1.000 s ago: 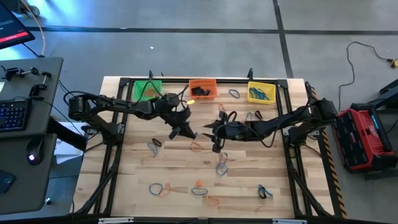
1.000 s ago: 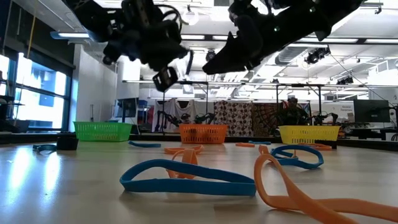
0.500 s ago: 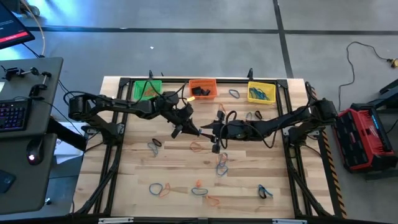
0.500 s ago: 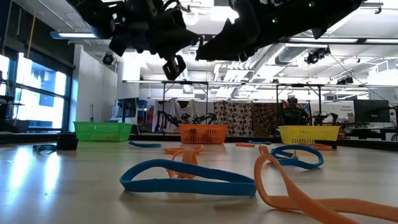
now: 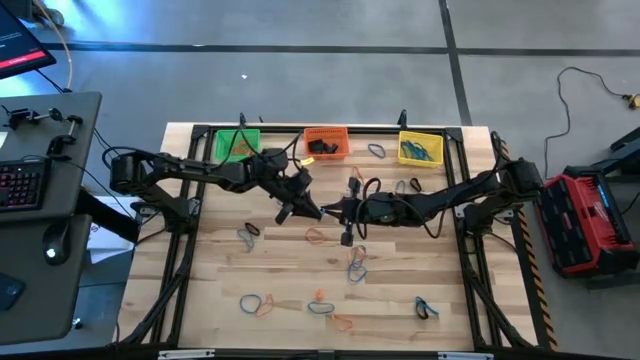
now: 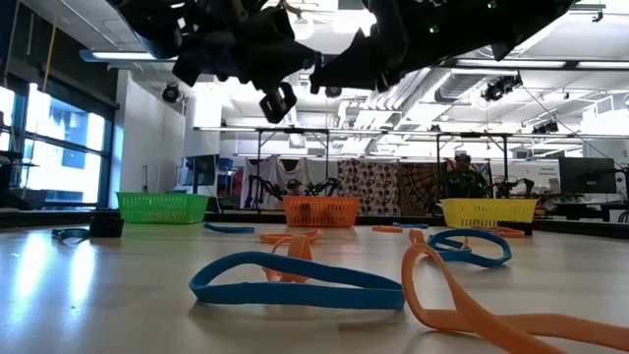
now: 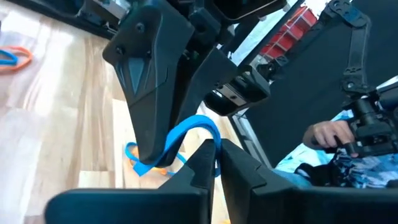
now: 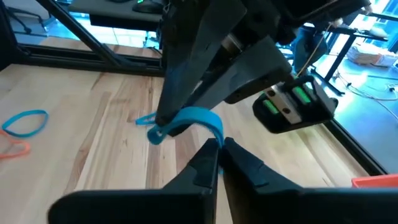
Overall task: Sort rubber bands into baskets
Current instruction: Put the blue rubber band into the yellow bin
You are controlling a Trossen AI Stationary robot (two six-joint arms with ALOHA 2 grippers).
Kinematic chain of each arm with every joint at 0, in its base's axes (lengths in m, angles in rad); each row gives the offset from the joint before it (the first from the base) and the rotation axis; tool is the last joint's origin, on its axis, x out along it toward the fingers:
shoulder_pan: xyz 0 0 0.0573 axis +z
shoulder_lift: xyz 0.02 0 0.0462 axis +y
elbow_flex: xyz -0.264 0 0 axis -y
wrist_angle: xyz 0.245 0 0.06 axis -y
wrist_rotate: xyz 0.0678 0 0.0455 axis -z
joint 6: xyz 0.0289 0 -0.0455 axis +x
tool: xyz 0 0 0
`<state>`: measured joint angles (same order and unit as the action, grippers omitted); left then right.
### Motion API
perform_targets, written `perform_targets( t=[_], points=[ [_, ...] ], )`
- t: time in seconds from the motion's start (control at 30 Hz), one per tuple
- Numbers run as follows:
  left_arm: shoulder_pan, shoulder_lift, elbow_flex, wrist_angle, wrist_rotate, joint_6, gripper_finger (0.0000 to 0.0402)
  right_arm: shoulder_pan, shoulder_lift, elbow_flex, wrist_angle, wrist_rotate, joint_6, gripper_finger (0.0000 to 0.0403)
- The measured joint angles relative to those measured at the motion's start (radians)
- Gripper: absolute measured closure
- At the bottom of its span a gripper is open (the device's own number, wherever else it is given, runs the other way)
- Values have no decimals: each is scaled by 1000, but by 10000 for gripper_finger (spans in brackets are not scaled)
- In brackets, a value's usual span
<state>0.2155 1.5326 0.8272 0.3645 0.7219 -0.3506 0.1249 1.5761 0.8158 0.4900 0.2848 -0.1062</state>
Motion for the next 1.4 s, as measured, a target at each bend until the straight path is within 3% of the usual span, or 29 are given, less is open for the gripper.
perform_targets(
  t=[0.23,0.43,0.57,0.93,1.23,1.4],
  points=[
    [0,0,0,-7,-8,88,337,-1,-24,0,-71,63,18,400],
    [6,0,0,-55,-151,212,301,-1,-119,0,-212,142,63,401],
    [18,0,0,-84,-248,285,293,-1,-195,0,-317,209,99,402],
    [19,0,0,-47,-301,363,293,-37,-354,0,-660,385,243,402],
    [16,1,-142,297,-366,303,293,-186,-373,0,-959,436,434,403],
    [20,1,-199,358,-396,284,293,-320,-373,0,-1106,478,540,403]
  ],
)
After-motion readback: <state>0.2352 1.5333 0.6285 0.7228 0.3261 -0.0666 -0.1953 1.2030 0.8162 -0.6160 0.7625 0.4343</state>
